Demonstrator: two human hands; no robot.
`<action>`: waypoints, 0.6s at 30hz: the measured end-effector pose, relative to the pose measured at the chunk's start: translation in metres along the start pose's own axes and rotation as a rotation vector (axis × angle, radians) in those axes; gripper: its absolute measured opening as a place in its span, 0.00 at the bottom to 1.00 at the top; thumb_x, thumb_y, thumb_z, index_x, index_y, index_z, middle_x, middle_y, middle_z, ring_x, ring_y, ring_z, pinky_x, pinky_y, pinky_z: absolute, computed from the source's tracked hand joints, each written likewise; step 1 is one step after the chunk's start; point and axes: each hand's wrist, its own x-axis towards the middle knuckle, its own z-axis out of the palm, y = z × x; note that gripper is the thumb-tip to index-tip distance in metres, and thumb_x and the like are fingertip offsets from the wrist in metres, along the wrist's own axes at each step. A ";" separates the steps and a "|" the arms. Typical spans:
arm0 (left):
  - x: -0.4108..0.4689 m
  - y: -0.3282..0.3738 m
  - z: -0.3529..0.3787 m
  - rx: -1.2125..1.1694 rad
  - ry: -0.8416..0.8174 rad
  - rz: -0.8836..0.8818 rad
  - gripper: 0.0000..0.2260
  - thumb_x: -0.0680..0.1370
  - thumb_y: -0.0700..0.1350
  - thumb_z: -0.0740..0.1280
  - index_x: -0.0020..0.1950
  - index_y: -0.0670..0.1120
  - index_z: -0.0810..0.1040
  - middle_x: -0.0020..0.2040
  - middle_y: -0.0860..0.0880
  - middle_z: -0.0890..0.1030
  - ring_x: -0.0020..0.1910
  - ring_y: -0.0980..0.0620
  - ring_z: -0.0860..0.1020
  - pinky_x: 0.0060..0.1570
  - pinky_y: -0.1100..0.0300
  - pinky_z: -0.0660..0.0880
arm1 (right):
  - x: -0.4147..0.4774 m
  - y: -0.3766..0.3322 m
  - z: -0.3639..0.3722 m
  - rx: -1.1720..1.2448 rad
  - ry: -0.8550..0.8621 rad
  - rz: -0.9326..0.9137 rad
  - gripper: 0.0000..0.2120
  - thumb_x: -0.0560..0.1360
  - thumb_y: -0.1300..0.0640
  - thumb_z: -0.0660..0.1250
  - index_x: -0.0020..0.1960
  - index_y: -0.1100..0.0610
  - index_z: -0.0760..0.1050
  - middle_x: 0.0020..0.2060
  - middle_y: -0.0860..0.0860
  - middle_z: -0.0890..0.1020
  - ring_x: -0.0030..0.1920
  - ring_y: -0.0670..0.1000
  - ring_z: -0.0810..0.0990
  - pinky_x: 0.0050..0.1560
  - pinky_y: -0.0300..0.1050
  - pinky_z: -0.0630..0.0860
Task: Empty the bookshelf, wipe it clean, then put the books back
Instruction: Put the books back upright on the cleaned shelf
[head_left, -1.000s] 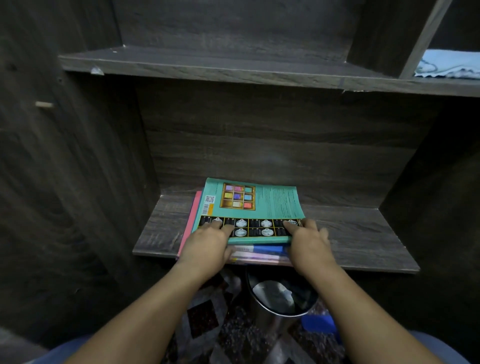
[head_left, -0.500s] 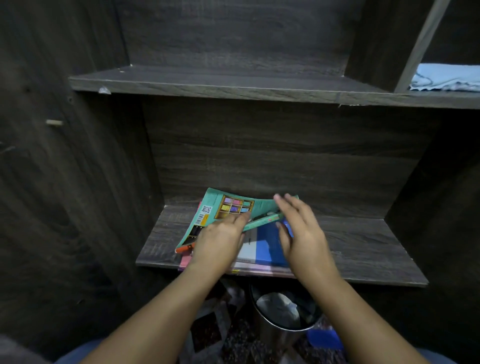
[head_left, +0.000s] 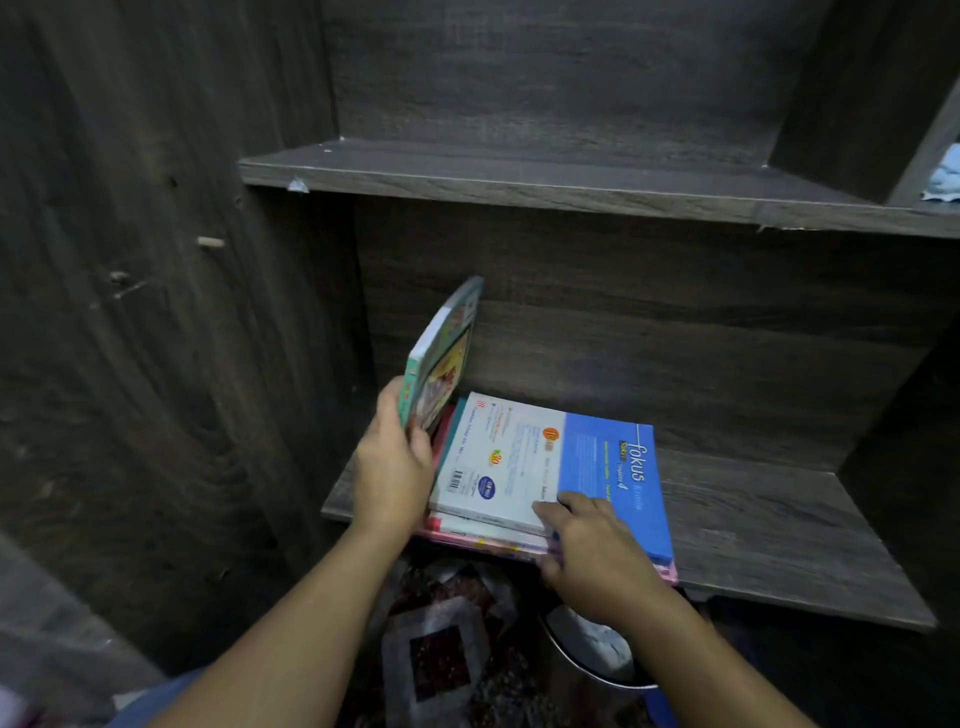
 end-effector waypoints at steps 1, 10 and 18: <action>0.003 -0.004 -0.003 -0.011 0.014 -0.024 0.22 0.77 0.36 0.63 0.71 0.46 0.67 0.54 0.38 0.80 0.49 0.37 0.79 0.44 0.56 0.71 | 0.001 -0.001 0.001 -0.016 0.003 -0.002 0.29 0.77 0.49 0.62 0.77 0.48 0.59 0.72 0.50 0.63 0.70 0.55 0.61 0.69 0.49 0.62; 0.019 -0.020 -0.008 -0.083 0.236 -0.136 0.23 0.77 0.35 0.62 0.70 0.47 0.65 0.58 0.39 0.79 0.53 0.38 0.79 0.52 0.49 0.77 | 0.007 -0.005 0.008 -0.117 0.006 -0.011 0.30 0.79 0.49 0.60 0.78 0.46 0.52 0.75 0.51 0.59 0.71 0.56 0.59 0.69 0.51 0.61; 0.029 -0.025 -0.015 0.287 0.385 -0.049 0.41 0.73 0.37 0.68 0.77 0.42 0.44 0.73 0.36 0.60 0.64 0.37 0.65 0.64 0.43 0.68 | 0.003 -0.003 0.006 -0.119 -0.018 -0.027 0.34 0.78 0.47 0.61 0.79 0.45 0.49 0.77 0.50 0.54 0.74 0.55 0.54 0.71 0.51 0.58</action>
